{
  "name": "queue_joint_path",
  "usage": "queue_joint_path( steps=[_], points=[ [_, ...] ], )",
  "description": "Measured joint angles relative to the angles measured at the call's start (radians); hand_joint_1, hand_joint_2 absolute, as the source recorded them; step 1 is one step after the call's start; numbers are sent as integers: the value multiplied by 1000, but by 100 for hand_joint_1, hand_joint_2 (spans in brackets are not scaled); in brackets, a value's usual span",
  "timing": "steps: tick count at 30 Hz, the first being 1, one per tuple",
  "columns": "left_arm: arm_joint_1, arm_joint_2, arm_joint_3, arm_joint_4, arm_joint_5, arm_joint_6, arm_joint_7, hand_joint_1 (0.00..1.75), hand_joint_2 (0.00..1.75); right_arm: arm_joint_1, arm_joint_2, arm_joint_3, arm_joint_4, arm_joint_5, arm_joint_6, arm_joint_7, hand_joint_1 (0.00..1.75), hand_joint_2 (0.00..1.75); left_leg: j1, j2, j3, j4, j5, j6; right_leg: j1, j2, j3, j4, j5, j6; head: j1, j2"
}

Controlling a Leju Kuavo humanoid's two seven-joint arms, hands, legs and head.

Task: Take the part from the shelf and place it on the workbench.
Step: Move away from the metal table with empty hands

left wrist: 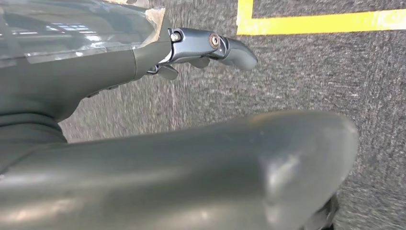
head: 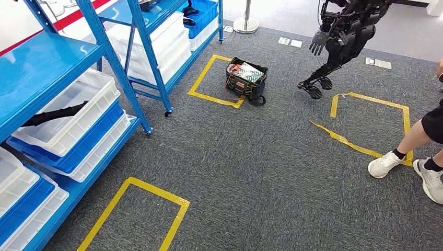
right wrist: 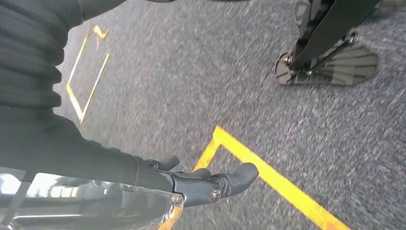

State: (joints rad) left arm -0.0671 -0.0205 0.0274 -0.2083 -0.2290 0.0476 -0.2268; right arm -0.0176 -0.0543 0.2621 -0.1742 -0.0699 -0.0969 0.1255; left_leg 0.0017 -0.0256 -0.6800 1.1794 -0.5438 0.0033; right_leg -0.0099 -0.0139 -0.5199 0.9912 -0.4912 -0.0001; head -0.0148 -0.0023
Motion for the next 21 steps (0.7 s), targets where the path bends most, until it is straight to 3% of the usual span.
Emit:
queue_joint_path(
  steps=[2,3,5,7,9,13,18,20,21],
  points=[
    [0,0,-1,0,1,-3,-1,0,0,3,0,0,0,1,1,0,0,175,2,19,-46,107,-43,-4,5,-29,-3,0,-1,-2,-1,0],
    [2,0,-2,0,1,-4,-2,0,0,3,-1,0,1,2,1,0,0,175,2,22,-46,116,-39,-4,6,-43,-3,0,-1,-2,-1,0],
    [4,1,-2,0,1,-4,-3,0,0,1,0,0,1,4,3,0,0,175,1,39,14,18,14,1,8,-67,-1,1,-2,-3,-1,0],
    [2,2,-2,0,1,-4,-5,0,0,-1,1,0,1,6,3,0,0,175,-6,89,94,-118,59,12,14,-89,3,2,-6,1,0,0],
    [-1,3,-2,0,1,-4,-6,0,0,-3,2,0,1,6,4,1,0,175,-15,110,120,-170,67,23,21,-111,7,2,-10,8,2,0],
    [2,3,-2,0,1,-4,-7,0,0,-6,2,0,1,7,4,2,0,175,-15,71,118,-180,78,40,23,-140,14,1,-14,19,2,0],
    [3,2,-2,0,1,-4,-7,0,0,-6,1,0,1,7,4,2,0,175,-8,67,121,-183,82,44,22,-128,8,6,-17,23,2,0],
    [3,3,-2,0,2,-4,-7,0,0,-6,1,0,1,7,4,2,0,175,-4,58,120,-185,87,49,17,-77,-5,34,-34,24,3,0],
    [1,2,-2,0,2,-4,-7,0,0,-4,1,0,1,7,4,2,0,175,-3,45,116,-185,90,52,13,-44,-35,99,-64,23,5,0]
  ],
)
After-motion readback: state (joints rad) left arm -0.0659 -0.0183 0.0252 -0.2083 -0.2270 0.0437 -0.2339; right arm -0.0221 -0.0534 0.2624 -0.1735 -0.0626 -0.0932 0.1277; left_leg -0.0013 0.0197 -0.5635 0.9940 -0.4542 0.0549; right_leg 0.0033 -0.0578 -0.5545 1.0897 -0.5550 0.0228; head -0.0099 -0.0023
